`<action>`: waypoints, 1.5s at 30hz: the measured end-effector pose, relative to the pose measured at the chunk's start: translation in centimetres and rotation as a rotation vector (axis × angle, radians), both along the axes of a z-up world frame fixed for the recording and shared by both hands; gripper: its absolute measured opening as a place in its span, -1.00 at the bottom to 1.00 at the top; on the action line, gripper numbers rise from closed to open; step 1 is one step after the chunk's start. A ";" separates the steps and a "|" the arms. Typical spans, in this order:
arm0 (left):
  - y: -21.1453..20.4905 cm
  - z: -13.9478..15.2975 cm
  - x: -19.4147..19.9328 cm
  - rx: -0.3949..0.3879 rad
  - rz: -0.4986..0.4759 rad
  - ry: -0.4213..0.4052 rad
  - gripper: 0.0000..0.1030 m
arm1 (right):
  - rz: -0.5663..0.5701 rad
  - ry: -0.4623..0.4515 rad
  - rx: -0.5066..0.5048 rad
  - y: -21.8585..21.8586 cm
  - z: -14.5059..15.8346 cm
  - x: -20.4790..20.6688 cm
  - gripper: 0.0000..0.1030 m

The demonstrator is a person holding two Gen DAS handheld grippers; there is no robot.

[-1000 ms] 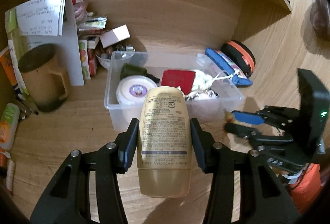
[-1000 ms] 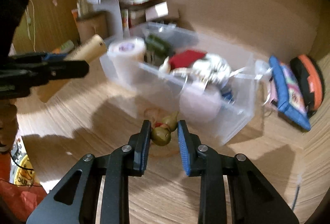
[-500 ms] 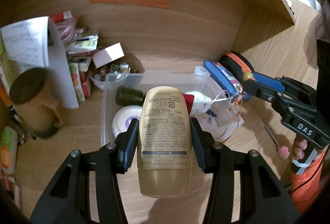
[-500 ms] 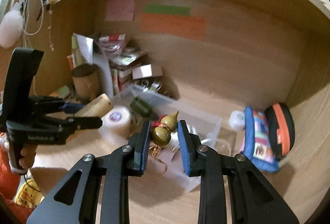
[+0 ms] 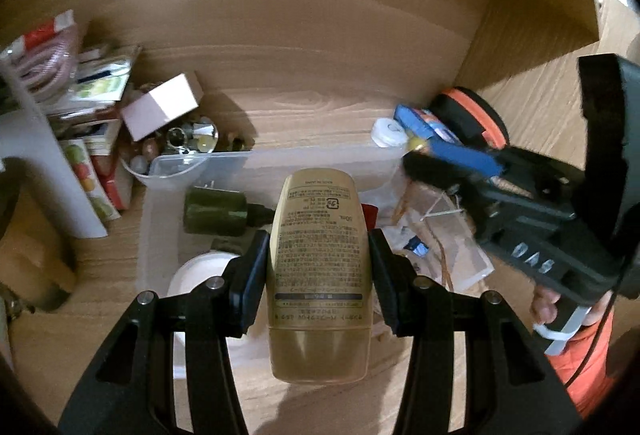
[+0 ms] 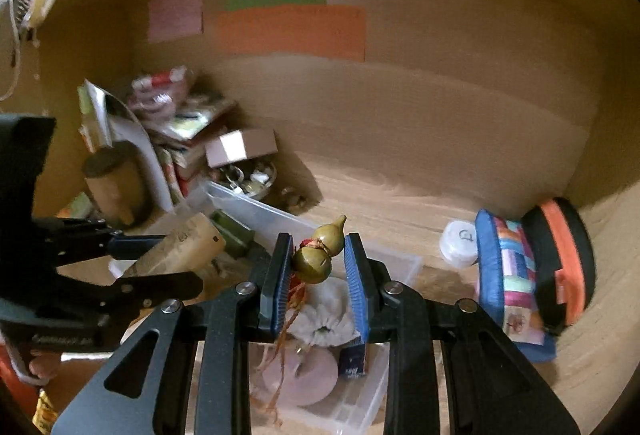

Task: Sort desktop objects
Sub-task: 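Carry the sunscreen tube and the beaded string over the bin, then release the tube with left while right releases the beaded string into the bin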

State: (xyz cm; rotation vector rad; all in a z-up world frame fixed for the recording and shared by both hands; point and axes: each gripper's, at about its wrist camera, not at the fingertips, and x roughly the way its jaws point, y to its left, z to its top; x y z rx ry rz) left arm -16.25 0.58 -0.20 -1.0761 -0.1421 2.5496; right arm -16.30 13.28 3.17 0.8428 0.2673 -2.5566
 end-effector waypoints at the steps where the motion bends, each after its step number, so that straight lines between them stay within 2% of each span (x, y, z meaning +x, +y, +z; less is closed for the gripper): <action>1: 0.2 -0.3 -0.3 -0.003 -0.002 -0.007 -0.07 | 0.002 -0.019 -0.003 -0.1 -0.6 -0.5 -0.54; 7: 1.1 -1.6 -1.6 -0.051 -0.008 -0.025 -0.06 | 0.007 -0.079 0.017 -0.2 -3.9 -1.9 -0.54; 18: 2.9 -3.0 -2.2 -0.183 0.009 -0.004 -0.06 | 0.011 -0.072 0.063 -0.4 -5.5 -2.2 -0.52; 23: 3.0 -2.9 -1.9 -0.206 0.016 0.017 -0.06 | 0.002 -0.072 0.037 0.3 -5.0 -2.2 -0.29; 28: 2.3 -2.5 -1.7 -0.188 0.035 0.028 0.10 | -0.005 -0.034 0.018 0.7 -4.1 -1.7 0.00; 31: 1.9 -2.3 -1.7 -0.173 0.040 0.032 0.15 | -0.004 -0.026 0.005 0.9 -3.7 -1.5 0.05; 33: 1.7 -2.1 -1.6 -0.169 0.050 0.038 0.29 | -0.009 -0.023 -0.002 1.0 -3.5 -1.4 0.13; 38: 1.2 -1.7 -1.2 -0.171 0.065 0.062 0.43 | -0.012 -0.025 -0.045 1.9 -2.8 -1.4 0.38; 43: 0.7 -1.1 -0.8 -0.179 0.091 0.072 0.55 | -0.016 -0.022 -0.064 2.3 -1.9 -1.2 0.46; 45: 0.4 -0.6 -0.4 -0.182 0.113 0.079 0.74 | -0.019 -0.016 -0.064 2.3 -1.5 -1.0 0.49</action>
